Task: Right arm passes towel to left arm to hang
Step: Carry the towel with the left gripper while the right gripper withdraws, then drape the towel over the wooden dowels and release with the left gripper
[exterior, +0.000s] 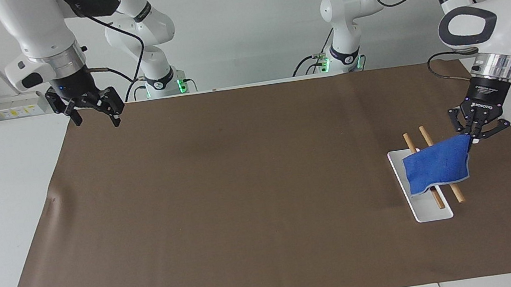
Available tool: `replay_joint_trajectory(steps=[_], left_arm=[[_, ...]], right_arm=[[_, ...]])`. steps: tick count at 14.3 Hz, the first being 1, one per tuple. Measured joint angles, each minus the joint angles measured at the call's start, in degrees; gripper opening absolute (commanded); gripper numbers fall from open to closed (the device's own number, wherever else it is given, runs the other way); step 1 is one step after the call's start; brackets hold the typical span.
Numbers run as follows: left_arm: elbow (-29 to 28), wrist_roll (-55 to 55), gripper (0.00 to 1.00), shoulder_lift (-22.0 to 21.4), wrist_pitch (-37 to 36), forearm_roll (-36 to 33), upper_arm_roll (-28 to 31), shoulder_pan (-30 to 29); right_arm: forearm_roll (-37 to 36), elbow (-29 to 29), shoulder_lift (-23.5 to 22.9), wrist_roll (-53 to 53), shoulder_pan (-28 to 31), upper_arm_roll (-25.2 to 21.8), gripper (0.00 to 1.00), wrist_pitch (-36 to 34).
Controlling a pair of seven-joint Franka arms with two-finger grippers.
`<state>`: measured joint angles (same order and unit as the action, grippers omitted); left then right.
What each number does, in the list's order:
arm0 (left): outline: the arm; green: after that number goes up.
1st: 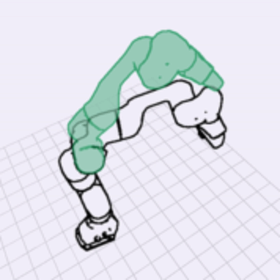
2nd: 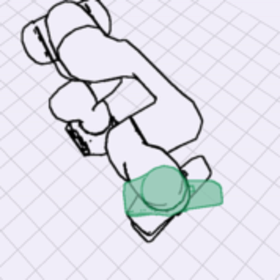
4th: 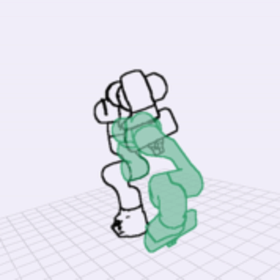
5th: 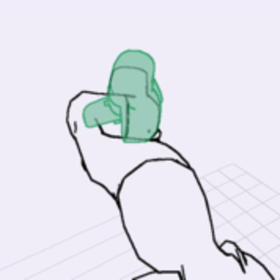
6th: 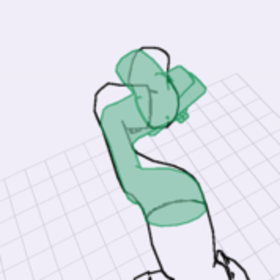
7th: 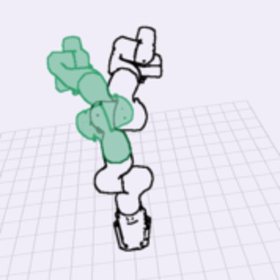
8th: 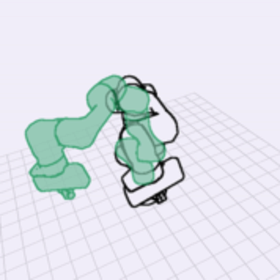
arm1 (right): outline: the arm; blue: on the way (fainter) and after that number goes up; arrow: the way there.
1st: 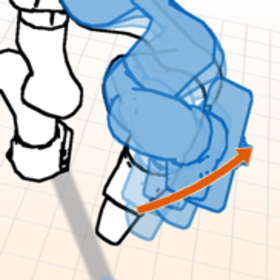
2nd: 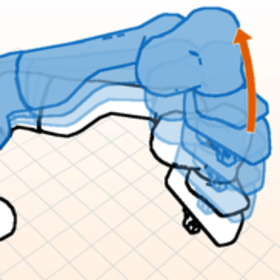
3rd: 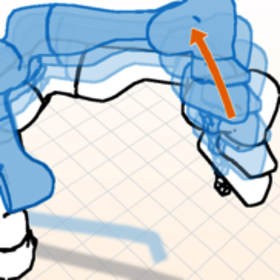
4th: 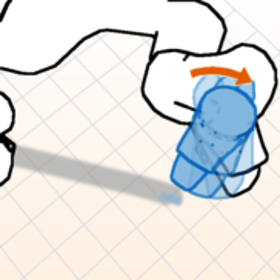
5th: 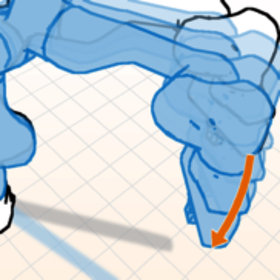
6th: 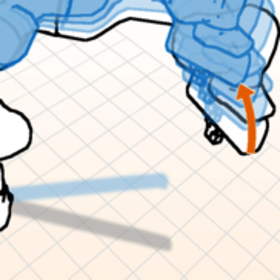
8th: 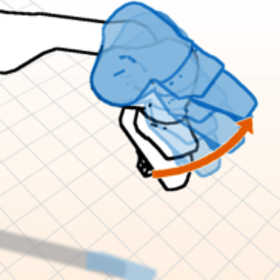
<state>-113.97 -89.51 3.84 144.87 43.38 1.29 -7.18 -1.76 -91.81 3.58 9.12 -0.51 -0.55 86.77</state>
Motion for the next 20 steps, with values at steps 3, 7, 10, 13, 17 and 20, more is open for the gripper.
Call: replay_joint_trajectory(steps=[3, 7, 10, 13, 17, 20], left_arm=[[-0.2, 0.0, 0.0, 0.1, 0.0, 0.0, 0.0, -0.2], [-1.4, 1.0, 0.0, 0.2, 0.0, 0.0, 0.1, -0.7], [-2.3, 2.3, 0.0, 0.3, 0.0, 0.0, 0.1, -1.4], [-2.7, 2.6, 0.0, 0.5, 0.0, 0.0, 0.1, -2.7], [-4.0, 3.1, 0.0, 0.5, 0.0, 0.0, 0.2, -4.2], [-4.5, 3.9, 0.45, 0.5, 0.0, 0.0, 0.2, -4.6]], right_arm=[[1.1, -0.2, 0.2, -0.2, -0.1, 0.0, 1.0, -0.2], [1.6, -0.6, 0.9, -0.8, -0.1, -0.4, 1.0, 0.7], [2.0, -0.9, 0.9, -4.1, 0.0, -3.1, 1.0, 1.0], [2.4, -1.5, 0.9, -4.8, 0.0, -3.8, 1.0, 1.0], [2.1, -1.6, 0.7, -4.8, 0.0, -3.6, 1.0, 1.4], [2.1, -1.7, 0.6, -4.8, -0.1, -3.1, 1.0, 1.5]])
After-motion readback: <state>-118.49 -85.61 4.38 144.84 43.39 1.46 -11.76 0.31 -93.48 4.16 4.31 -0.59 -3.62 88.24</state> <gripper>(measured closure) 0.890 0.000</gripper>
